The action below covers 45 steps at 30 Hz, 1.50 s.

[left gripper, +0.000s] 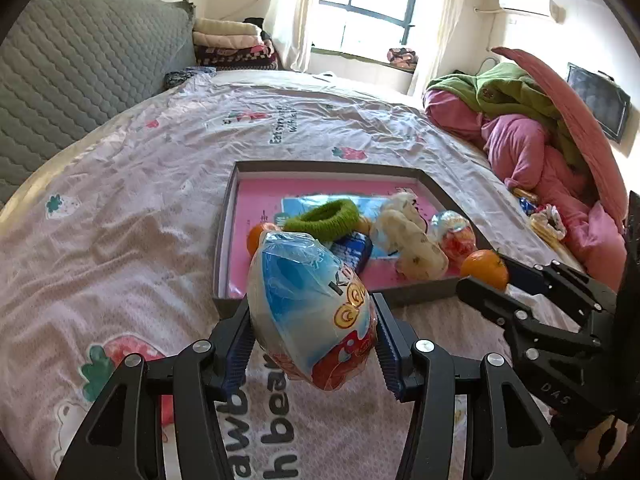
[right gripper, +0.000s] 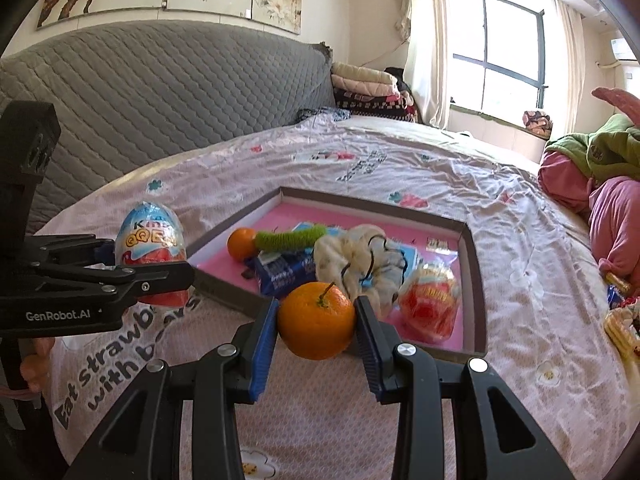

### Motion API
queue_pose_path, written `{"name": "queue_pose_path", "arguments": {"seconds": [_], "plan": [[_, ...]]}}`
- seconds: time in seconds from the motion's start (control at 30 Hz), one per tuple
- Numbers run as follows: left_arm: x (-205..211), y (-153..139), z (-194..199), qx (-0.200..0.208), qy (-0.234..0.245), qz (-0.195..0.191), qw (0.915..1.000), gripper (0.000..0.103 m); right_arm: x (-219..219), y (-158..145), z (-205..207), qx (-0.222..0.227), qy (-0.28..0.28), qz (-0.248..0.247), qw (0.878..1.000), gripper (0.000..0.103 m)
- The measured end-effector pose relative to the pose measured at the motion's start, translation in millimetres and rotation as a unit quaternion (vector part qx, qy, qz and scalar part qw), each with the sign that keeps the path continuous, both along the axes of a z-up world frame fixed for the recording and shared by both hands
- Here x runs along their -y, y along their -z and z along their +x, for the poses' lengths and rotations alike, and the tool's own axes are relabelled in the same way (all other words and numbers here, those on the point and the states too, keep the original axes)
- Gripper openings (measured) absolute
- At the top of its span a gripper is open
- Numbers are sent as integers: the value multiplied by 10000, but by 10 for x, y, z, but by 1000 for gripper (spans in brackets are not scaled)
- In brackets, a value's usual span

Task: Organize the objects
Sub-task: 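Carry the chocolate egg with left tool while right tool carries the orange over the tray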

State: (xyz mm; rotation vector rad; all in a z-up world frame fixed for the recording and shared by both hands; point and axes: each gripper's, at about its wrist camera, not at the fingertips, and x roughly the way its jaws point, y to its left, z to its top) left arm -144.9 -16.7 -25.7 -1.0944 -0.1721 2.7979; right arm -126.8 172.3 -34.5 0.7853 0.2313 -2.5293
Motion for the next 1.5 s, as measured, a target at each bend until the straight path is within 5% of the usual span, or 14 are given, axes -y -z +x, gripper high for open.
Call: {"name": "queue_pose_path", "arguments": {"seconds": [0.97,1.5], "plan": [[165,-213,-625,-330,-135,-335,9988,56,-62,-321,-389,-540,203,-7,9983,39],[32,305,-913,112,110,-448,9989,56,3,77,-610,-132,211,170,9995,39]]}}
